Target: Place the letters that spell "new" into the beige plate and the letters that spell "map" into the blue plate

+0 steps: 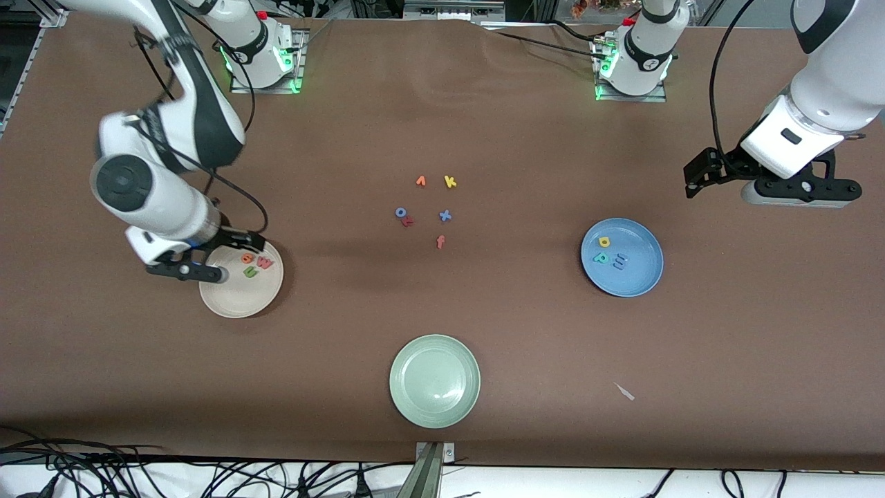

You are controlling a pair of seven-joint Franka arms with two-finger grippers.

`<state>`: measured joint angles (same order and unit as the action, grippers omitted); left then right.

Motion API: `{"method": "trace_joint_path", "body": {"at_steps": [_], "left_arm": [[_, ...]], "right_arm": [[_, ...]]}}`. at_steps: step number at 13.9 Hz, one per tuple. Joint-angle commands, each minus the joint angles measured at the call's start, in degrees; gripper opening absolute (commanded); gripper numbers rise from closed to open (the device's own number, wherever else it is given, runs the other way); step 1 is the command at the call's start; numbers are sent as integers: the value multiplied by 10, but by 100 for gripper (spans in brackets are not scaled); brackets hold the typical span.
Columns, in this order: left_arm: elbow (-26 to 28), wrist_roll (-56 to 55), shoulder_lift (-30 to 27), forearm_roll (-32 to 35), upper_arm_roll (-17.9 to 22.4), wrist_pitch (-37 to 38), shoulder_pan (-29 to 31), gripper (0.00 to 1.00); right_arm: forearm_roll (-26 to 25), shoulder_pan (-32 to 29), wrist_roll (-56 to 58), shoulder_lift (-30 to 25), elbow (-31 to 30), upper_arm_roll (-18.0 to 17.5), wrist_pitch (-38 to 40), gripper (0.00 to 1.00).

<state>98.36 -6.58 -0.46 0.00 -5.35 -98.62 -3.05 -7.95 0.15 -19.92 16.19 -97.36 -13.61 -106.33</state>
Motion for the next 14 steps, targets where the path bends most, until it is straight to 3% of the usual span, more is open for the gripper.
{"method": "trace_joint_path", "body": {"at_steps": [1,4,7,11,14], "left_arm": [[-40,5,-4,-13,14,54,-4,100],[-50,6,-5,-11,14,75,17,100],[-51,8,-3,-3,9,77,18,100],[-54,9,-3,-8,7,80,18,100],[-68,29,-4,-10,8,103,16,100]], "right_arm": [[41,-2,79,-32,71,2,114,100],[57,-2,144,-72,89,31,194,100],[125,-4,237,-108,93,94,234,100],[114,-4,242,-112,97,98,244,100],[74,-3,241,-105,108,94,238,100]]}}
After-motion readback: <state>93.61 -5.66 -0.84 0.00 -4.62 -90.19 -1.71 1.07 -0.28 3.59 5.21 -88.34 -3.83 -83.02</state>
